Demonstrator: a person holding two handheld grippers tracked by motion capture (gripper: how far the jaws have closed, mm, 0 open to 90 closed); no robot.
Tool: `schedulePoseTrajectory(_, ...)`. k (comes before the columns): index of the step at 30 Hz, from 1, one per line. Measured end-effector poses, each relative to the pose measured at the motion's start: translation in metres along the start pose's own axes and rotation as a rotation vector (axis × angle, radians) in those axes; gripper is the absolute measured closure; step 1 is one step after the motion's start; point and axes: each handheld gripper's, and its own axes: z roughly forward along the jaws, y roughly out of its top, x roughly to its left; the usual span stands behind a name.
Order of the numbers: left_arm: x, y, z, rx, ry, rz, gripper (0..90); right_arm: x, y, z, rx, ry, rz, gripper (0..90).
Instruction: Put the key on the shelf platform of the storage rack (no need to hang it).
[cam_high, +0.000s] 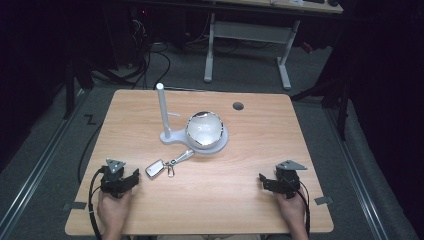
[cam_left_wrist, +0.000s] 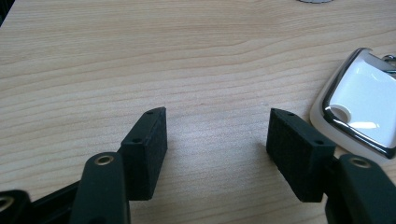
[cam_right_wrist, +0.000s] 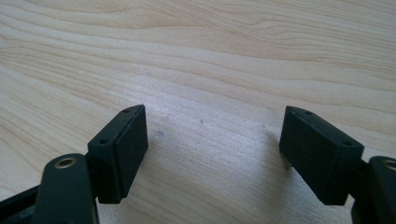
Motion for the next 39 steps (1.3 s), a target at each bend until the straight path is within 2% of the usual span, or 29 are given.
schedulePoseTrajectory(24,-0.0002,0.0003,0.0006,0.000,-0.027,0.019,36.1,0.0000,0.0001,0.0000,0.000,-0.002,0.002,23.6)
schedulePoseTrajectory(30,0.0009,0.0035,0.0001,0.031,-0.046,0.044,34.4,0.0001,0.0000,-0.0001,0.001,-0.002,0.002,23.7)
schedulePoseTrajectory(34,0.0013,0.0034,-0.0009,0.037,-0.050,0.049,34.5,0.0000,0.0000,-0.0001,0.001,-0.001,0.003,23.6)
schedulePoseTrajectory(39,-0.0008,0.0059,-0.0076,0.026,-0.076,0.058,32.5,0.0000,-0.0001,-0.0002,0.001,0.000,0.004,23.5)
